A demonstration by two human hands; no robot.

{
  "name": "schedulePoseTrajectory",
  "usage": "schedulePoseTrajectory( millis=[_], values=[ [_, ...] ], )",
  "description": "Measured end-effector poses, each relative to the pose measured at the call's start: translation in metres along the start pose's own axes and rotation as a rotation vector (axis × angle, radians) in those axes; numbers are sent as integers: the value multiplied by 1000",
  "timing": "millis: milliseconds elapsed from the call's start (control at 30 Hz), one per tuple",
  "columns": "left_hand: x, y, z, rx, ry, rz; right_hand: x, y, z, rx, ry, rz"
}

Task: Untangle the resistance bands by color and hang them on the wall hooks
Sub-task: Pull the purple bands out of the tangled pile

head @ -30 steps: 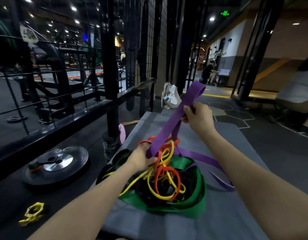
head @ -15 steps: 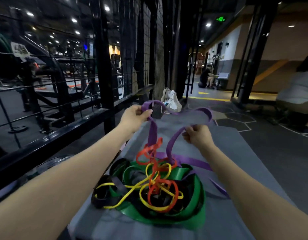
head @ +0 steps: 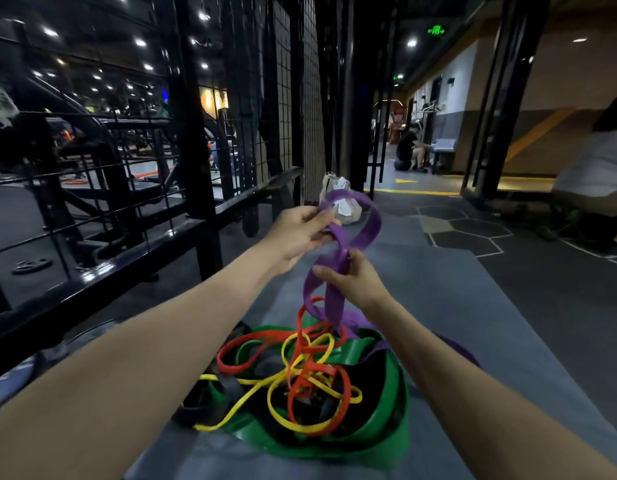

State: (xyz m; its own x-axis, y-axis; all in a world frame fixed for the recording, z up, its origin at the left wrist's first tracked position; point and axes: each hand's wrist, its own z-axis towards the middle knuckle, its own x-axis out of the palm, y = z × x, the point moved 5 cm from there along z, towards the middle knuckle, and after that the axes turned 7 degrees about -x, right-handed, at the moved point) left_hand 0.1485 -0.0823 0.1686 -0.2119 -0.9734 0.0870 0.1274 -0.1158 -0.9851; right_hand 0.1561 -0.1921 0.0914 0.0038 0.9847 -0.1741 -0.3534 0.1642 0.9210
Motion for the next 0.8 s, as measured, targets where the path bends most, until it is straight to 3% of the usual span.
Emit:
schedulePoseTrajectory(
  millis=[67, 167, 300, 467, 600, 700, 800],
  values=[
    [6, 5, 6, -22, 18, 18, -5, -2, 8, -4, -90, -118],
    [3, 14, 17, -32, -13, 69, -16, -3, 19, -21, -98, -239],
    [-17, 48, 30, -80, -125, 436, -40, -4, 29, 27, -116, -399],
    [-41, 113, 30, -196, -256, 859, -61, -21, 43, 95, -156, -427],
    [-49, 170, 26, -377, -156, 1009, -73, -40, 41, 126, -138, -550],
    [-44, 187, 22, -450, -60, 1025, -82, -56, 40, 157, -163, -534],
    [-48, 187, 17, -534, -2, 747, -95, -70, 43, 219, -234, -459]
  ],
)
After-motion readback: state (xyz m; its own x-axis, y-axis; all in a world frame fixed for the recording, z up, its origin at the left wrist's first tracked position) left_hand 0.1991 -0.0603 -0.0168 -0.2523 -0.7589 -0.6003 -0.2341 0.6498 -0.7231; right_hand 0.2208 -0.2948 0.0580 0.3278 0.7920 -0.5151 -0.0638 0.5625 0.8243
